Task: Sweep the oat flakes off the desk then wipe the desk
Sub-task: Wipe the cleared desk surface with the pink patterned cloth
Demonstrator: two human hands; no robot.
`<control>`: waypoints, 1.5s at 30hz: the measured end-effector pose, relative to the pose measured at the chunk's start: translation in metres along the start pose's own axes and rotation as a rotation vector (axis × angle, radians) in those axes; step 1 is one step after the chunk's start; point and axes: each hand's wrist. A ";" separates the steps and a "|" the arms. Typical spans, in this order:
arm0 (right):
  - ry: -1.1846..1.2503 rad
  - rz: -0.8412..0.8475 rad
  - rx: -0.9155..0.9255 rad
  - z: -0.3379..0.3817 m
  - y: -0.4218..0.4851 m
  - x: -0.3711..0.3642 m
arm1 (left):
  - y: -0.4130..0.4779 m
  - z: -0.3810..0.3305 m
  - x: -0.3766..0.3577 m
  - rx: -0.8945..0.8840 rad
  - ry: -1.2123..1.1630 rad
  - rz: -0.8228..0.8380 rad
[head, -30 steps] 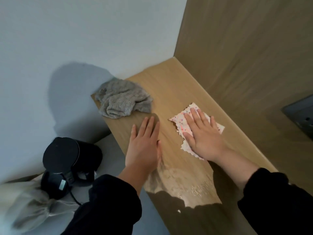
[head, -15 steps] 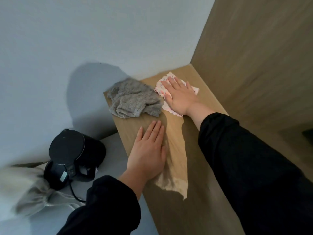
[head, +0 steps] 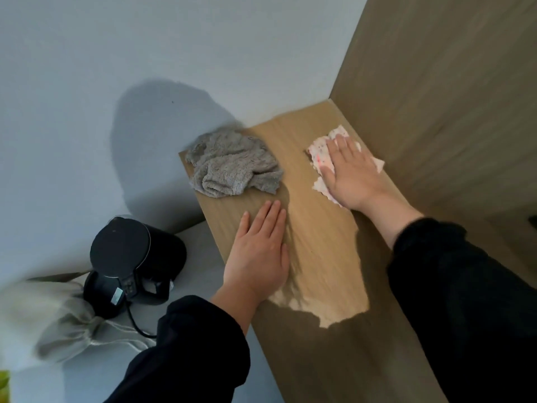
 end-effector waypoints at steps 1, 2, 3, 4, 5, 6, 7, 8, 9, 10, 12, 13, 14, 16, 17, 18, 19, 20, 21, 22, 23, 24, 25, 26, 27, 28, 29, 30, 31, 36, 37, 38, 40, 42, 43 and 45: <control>-0.021 0.008 0.059 -0.001 -0.022 -0.006 | 0.000 0.000 0.000 -0.003 0.000 -0.001; -0.049 0.022 0.133 0.001 -0.042 -0.011 | 0.000 0.000 -0.001 -0.006 0.002 0.002; -0.081 0.034 0.216 0.005 -0.058 -0.016 | 0.000 0.000 -0.001 -0.008 0.008 0.003; -0.104 0.053 0.286 0.007 -0.069 -0.020 | 0.001 0.000 -0.001 -0.007 0.012 0.005; -0.124 0.067 0.326 0.009 -0.072 -0.022 | 0.000 0.000 0.000 -0.005 0.011 0.013; -0.123 0.060 0.325 0.010 -0.067 -0.022 | 0.000 0.000 0.001 -0.005 0.007 0.022; -0.109 0.038 0.278 0.012 -0.057 -0.020 | 0.000 0.000 0.002 -0.004 -0.001 0.032; -0.064 0.022 0.180 0.014 -0.043 -0.017 | 0.000 0.000 0.003 -0.002 -0.011 0.041; -0.005 0.007 0.048 0.018 -0.029 -0.013 | 0.000 0.000 0.005 -0.001 -0.018 0.048; 0.049 -0.007 -0.074 0.022 -0.016 -0.010 | 0.000 0.000 0.006 0.001 -0.017 0.052; 0.076 -0.032 -0.156 0.036 -0.011 -0.014 | -0.001 -0.001 0.006 0.006 -0.014 0.053; 0.072 -0.035 -0.106 0.043 -0.020 -0.018 | 0.000 -0.001 0.006 0.006 -0.026 0.056; 0.069 -0.029 -0.029 0.048 -0.039 -0.023 | -0.001 -0.001 0.006 0.007 -0.041 0.058; 0.034 -0.009 0.117 0.043 -0.088 -0.035 | -0.002 -0.001 0.007 0.020 -0.068 0.045; 0.012 -0.003 0.141 0.033 -0.111 -0.038 | -0.002 -0.001 0.008 0.026 -0.082 0.037; 0.005 -0.005 0.122 0.017 -0.129 -0.041 | -0.002 -0.002 0.009 0.033 -0.092 0.034; 0.014 -0.001 0.056 -0.001 -0.142 -0.040 | -0.003 -0.001 0.010 0.041 -0.093 0.036; 0.033 0.005 -0.051 -0.016 -0.153 -0.039 | -0.005 -0.001 0.011 0.049 -0.085 0.046; 0.048 -0.007 -0.173 -0.028 -0.160 -0.040 | -0.008 0.000 0.011 0.053 -0.079 0.049; 0.049 -0.030 -0.277 -0.035 -0.162 -0.042 | -0.011 0.001 0.012 0.048 -0.080 0.046; 0.048 -0.038 -0.359 -0.035 -0.160 -0.043 | -0.014 0.004 0.012 0.031 -0.083 0.049; 0.059 -0.034 -0.427 -0.029 -0.155 -0.042 | -0.017 0.009 0.012 0.007 -0.080 0.055; 0.081 -0.024 -0.486 -0.018 -0.148 -0.041 | -0.019 0.015 0.012 -0.011 -0.066 0.067; 0.099 -0.015 -0.522 -0.004 -0.139 -0.040 | -0.023 0.022 0.012 -0.012 -0.045 0.080; 0.104 -0.013 -0.522 0.012 -0.128 -0.039 | -0.026 0.031 0.012 0.008 -0.023 0.093; 0.094 -0.016 -0.487 0.029 -0.117 -0.038 | -0.028 0.041 0.012 0.032 -0.004 0.107; 0.078 -0.020 -0.426 0.048 -0.107 -0.037 | -0.030 0.051 0.011 0.042 0.015 0.113; 0.067 -0.019 -0.353 0.068 -0.100 -0.037 | -0.030 0.060 0.011 0.032 0.035 0.109; 0.057 -0.015 -0.277 0.088 -0.096 -0.039 | -0.030 0.067 0.010 0.016 0.045 0.101; -0.020 -0.013 0.195 0.117 -0.159 -0.064 | -0.031 0.076 0.006 -0.014 -0.041 0.086; -0.033 0.009 0.256 0.108 -0.178 -0.068 | -0.032 0.077 0.005 -0.018 -0.051 0.086; -0.058 0.020 0.275 0.094 -0.191 -0.071 | -0.032 0.077 0.005 -0.024 -0.057 0.084; -0.074 0.028 0.144 0.077 -0.191 -0.068 | -0.031 0.078 0.004 -0.031 -0.077 0.089; -0.033 0.025 -0.130 0.084 -0.168 -0.062 | -0.030 0.078 0.004 -0.028 -0.096 0.085; -0.003 0.010 -0.231 0.095 -0.152 -0.060 | -0.030 0.078 0.004 -0.028 -0.112 0.076; 0.047 -0.015 -0.278 0.125 -0.132 -0.058 | -0.030 0.077 0.004 -0.015 -0.166 0.062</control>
Point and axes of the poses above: each hand's wrist, its own y-axis towards the middle knuckle, its own x-axis out of the back of the hand, z = x × y
